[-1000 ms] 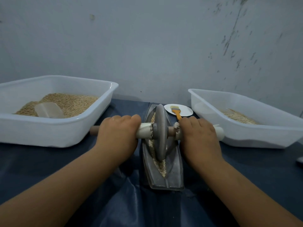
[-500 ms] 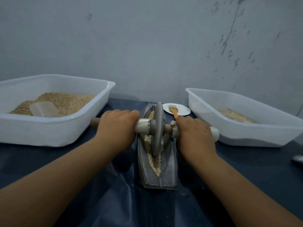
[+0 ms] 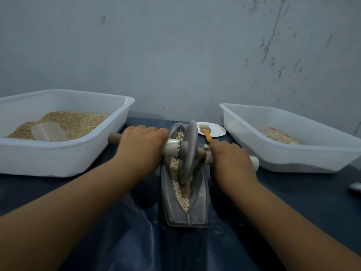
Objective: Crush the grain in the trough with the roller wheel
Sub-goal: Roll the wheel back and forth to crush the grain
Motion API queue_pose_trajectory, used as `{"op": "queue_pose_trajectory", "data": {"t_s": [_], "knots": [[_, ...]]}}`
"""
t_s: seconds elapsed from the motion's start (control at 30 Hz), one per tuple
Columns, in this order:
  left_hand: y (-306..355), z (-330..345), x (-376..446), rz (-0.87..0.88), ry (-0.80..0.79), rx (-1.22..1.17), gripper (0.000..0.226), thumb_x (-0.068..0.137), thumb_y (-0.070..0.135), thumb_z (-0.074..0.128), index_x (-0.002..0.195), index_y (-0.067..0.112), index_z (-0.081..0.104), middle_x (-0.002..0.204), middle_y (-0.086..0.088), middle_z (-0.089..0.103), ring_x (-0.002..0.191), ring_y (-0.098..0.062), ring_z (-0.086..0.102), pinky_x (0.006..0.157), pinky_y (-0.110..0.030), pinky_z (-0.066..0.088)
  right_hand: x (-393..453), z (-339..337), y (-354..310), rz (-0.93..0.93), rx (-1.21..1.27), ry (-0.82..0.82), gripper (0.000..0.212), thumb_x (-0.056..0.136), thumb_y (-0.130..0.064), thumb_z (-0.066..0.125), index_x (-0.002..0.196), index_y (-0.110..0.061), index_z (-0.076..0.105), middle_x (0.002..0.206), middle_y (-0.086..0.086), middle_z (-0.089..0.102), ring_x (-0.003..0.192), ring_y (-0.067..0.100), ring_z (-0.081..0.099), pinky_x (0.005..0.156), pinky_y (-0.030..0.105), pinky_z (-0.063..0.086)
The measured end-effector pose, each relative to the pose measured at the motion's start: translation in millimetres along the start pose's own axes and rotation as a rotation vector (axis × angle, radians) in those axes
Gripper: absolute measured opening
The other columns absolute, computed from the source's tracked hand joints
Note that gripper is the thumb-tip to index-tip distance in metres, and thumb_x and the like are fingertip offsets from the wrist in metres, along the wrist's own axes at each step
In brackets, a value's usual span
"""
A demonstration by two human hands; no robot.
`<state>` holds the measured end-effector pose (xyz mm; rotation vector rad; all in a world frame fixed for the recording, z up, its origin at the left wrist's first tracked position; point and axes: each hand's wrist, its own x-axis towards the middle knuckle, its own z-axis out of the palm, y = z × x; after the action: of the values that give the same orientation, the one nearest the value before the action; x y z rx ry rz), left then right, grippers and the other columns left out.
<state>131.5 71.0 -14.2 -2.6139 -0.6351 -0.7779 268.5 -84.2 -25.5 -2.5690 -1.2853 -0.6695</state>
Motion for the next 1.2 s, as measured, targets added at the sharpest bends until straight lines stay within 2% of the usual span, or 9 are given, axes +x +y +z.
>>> {"op": "queue_pose_trajectory", "data": {"t_s": [0.17, 0.33, 0.53, 0.63, 0.73, 0.83, 0.97, 1.1, 1.2], "knots": [[-3, 0, -25, 0.115, 0.232, -0.059, 0.042, 0.067, 0.014, 0.075, 0.073, 0.023, 0.034, 0.059, 0.006, 0.037, 0.053, -0.018, 0.038, 0.053, -0.03, 0.029, -26, 7, 6, -0.094, -0.062, 0.266, 0.044, 0.064, -0.008, 0.071, 0.078, -0.026, 0.034, 0.068, -0.009, 0.036, 0.06, 0.016, 0.034, 0.061, 0.031, 0.025], [-7, 9, -3, 0.064, 0.085, 0.005, 0.035, 0.079, 0.031, 0.068, 0.078, 0.027, 0.033, 0.068, 0.008, 0.04, 0.063, -0.017, 0.042, 0.06, -0.032, 0.032, 1, 11, 9, -0.056, -0.036, 0.069, 0.022, 0.084, -0.019, 0.058, 0.084, -0.026, 0.037, 0.079, -0.004, 0.052, 0.068, 0.019, 0.042, 0.061, 0.033, 0.028], [-7, 9, 7, 0.013, 0.008, -0.012, 0.03, 0.086, 0.034, 0.061, 0.081, 0.028, 0.031, 0.074, 0.007, 0.045, 0.068, -0.016, 0.04, 0.063, -0.032, 0.031, 12, 6, 10, -0.072, -0.016, -0.022, 0.013, 0.088, -0.029, 0.056, 0.098, -0.025, 0.05, 0.091, -0.002, 0.061, 0.075, 0.023, 0.051, 0.06, 0.033, 0.032], [-4, -3, -13, 0.086, 0.112, 0.049, 0.042, 0.074, 0.026, 0.071, 0.075, 0.027, 0.03, 0.062, 0.011, 0.033, 0.057, -0.014, 0.037, 0.051, -0.025, 0.021, -3, -4, 15, -0.102, -0.027, -0.036, 0.014, 0.086, -0.037, 0.058, 0.095, -0.032, 0.047, 0.085, -0.008, 0.058, 0.074, 0.019, 0.052, 0.058, 0.031, 0.035], [-5, -15, -27, 0.165, 0.256, 0.045, 0.045, 0.053, 0.015, 0.079, 0.065, 0.023, 0.036, 0.05, 0.006, 0.036, 0.046, -0.013, 0.026, 0.053, -0.019, 0.0, -21, -8, 24, -0.119, -0.055, -0.009, 0.022, 0.083, -0.046, 0.056, 0.083, -0.034, 0.037, 0.068, -0.01, 0.044, 0.065, 0.015, 0.046, 0.048, 0.027, 0.022], [-12, -11, -20, 0.146, 0.205, 0.02, 0.038, 0.058, 0.015, 0.078, 0.064, 0.022, 0.041, 0.051, 0.004, 0.046, 0.046, -0.015, 0.03, 0.051, -0.021, 0.009, -15, -9, 31, -0.083, -0.04, -0.042, 0.022, 0.082, -0.049, 0.056, 0.083, -0.036, 0.039, 0.066, -0.011, 0.044, 0.064, 0.013, 0.046, 0.047, 0.026, 0.022], [-14, 11, 2, -0.056, 0.078, 0.033, 0.025, 0.082, 0.027, 0.064, 0.077, 0.027, 0.039, 0.069, 0.009, 0.047, 0.063, -0.016, 0.044, 0.053, -0.027, 0.019, 15, -4, 27, -0.042, 0.001, -0.112, 0.018, 0.083, -0.045, 0.06, 0.089, -0.033, 0.047, 0.083, -0.009, 0.06, 0.078, 0.018, 0.058, 0.062, 0.03, 0.042], [-20, 14, -5, -0.06, 0.032, -0.05, 0.027, 0.081, 0.035, 0.063, 0.075, 0.029, 0.038, 0.063, 0.009, 0.042, 0.059, -0.015, 0.046, 0.055, -0.028, 0.031, 25, -6, 27, -0.064, -0.059, -0.108, 0.022, 0.076, -0.05, 0.063, 0.084, -0.033, 0.051, 0.075, -0.011, 0.056, 0.069, 0.015, 0.053, 0.053, 0.027, 0.033], [-23, 11, -26, 0.061, 0.205, -0.013, 0.041, 0.062, 0.031, 0.079, 0.065, 0.025, 0.038, 0.051, 0.007, 0.044, 0.042, -0.014, 0.038, 0.043, -0.02, 0.017, 13, -5, 33, -0.095, -0.147, -0.031, 0.028, 0.076, -0.051, 0.058, 0.066, -0.032, 0.04, 0.06, -0.011, 0.046, 0.052, 0.005, 0.039, 0.045, 0.024, 0.02]]}}
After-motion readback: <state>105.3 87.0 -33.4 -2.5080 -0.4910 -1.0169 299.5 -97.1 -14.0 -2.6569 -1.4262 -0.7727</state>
